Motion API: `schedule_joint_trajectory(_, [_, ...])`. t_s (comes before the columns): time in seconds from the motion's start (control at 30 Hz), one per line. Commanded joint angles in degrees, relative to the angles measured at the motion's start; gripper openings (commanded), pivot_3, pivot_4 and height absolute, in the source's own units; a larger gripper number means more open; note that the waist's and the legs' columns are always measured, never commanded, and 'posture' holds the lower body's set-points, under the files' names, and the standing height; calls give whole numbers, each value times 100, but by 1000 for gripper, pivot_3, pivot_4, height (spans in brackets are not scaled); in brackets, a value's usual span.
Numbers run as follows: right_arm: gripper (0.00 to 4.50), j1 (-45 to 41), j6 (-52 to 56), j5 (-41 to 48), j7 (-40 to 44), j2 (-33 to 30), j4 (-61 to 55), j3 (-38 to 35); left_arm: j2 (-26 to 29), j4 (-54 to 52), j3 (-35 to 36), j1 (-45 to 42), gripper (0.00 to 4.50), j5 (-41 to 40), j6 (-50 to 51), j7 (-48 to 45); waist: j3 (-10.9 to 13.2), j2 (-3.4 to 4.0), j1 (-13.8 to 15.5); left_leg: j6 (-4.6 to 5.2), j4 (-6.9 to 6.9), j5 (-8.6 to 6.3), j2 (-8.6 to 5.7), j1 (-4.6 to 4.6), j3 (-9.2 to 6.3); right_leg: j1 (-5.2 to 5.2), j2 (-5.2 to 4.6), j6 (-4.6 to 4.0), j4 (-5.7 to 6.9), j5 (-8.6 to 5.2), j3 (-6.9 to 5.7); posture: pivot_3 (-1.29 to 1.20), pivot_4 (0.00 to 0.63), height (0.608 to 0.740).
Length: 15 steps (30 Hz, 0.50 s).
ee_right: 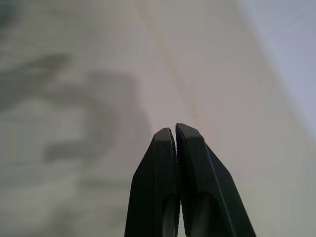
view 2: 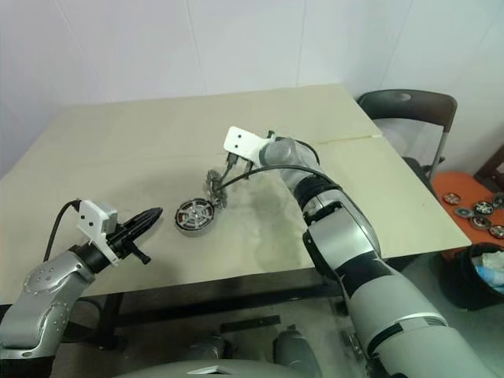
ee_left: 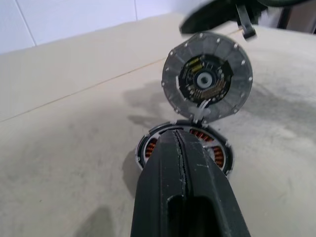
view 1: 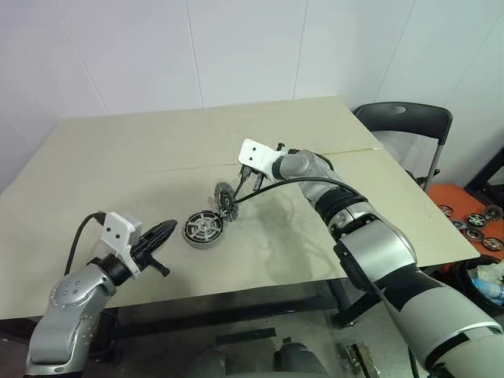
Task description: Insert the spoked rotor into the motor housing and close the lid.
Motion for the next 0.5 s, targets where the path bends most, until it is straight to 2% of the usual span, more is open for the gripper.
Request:
schedule_joint_trajectory(0.03, [162,41,277,468,673,10,-336,-333,41,16,336,49,0,-326,18,-127,1,1,8,0,1,0,0,1,-1,1,0,0,0,0,-1,0,0,740])
schedule_joint_trajectory(0.2, [162,90,615,744,1063,42,-526,-519,77,93,414,74,0,-345,-3,-189,1,1,10,0,5,0,-1,1,-1,2,-1,0,2,0,-1,0,0,740])
schedule_joint_trajectory(0.37, [162,80,1337,1403,1751,227,-949,-910,83,59,392,40,0,-317,49,-132,1,1,7,0,4,0,0,0,-1,0,-1,0,2,0,-1,0,0,740])
schedule_joint_trajectory(0.5, [162,211,1695,1523,2090,234,-1325,-835,89,-102,335,-19,0,-314,198,-1,0,0,15,0,4,0,0,0,-1,1,-1,0,2,0,-1,0,0,740])
